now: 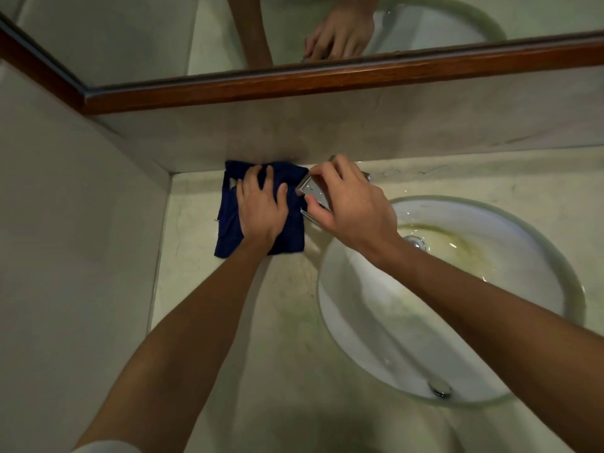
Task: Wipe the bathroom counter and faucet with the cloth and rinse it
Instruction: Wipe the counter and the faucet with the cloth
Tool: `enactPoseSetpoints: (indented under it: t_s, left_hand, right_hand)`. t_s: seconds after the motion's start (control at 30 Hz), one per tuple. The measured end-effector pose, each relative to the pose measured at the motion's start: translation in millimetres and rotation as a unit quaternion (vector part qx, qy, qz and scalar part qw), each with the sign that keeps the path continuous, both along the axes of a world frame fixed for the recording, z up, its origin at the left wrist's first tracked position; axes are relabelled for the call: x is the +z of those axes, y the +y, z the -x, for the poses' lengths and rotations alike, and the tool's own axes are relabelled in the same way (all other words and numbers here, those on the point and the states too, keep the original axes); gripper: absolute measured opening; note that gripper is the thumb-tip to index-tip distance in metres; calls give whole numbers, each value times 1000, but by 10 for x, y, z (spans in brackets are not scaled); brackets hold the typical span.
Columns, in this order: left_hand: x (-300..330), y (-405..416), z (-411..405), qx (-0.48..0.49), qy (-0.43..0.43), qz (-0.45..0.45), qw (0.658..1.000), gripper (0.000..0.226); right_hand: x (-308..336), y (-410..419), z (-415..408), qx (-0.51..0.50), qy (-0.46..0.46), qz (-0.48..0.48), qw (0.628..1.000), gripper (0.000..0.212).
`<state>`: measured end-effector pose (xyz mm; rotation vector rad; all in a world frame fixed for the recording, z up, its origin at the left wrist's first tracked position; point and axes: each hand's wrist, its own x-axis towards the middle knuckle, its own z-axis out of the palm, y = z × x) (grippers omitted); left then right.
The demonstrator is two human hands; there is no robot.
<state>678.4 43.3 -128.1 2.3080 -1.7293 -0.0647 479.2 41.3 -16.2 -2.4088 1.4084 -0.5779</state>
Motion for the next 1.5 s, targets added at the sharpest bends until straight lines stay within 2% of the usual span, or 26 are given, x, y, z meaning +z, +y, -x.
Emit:
enactPoseSetpoints:
  t_s: [0.4, 0.83, 1.0, 1.2, 1.37, 1.5]
  left_hand:
    - [13, 913, 187, -3, -10, -24, 1000, 61]
    - [48, 1993, 862, -79, 1, -26, 997, 58]
    - [81, 2601, 1353, -16, 16, -36, 999, 62]
    - [142, 3018, 2383, 79, 21, -87, 993, 68]
    - [129, 3146, 3188, 82, 42, -117, 989, 66]
    - [116, 3186, 3249, 79, 52, -111, 989, 66]
  right_hand:
    - [37, 7, 24, 13, 12, 3, 1000, 38]
    - [16, -8, 26, 33, 23, 22, 999, 40]
    - [52, -2, 35, 32, 36, 25, 999, 41]
    - [70, 5, 49, 32, 45, 26, 998, 42]
    - [50, 3, 33, 33, 47, 36, 998, 44]
    - [54, -1, 53, 38, 41, 33, 998, 44]
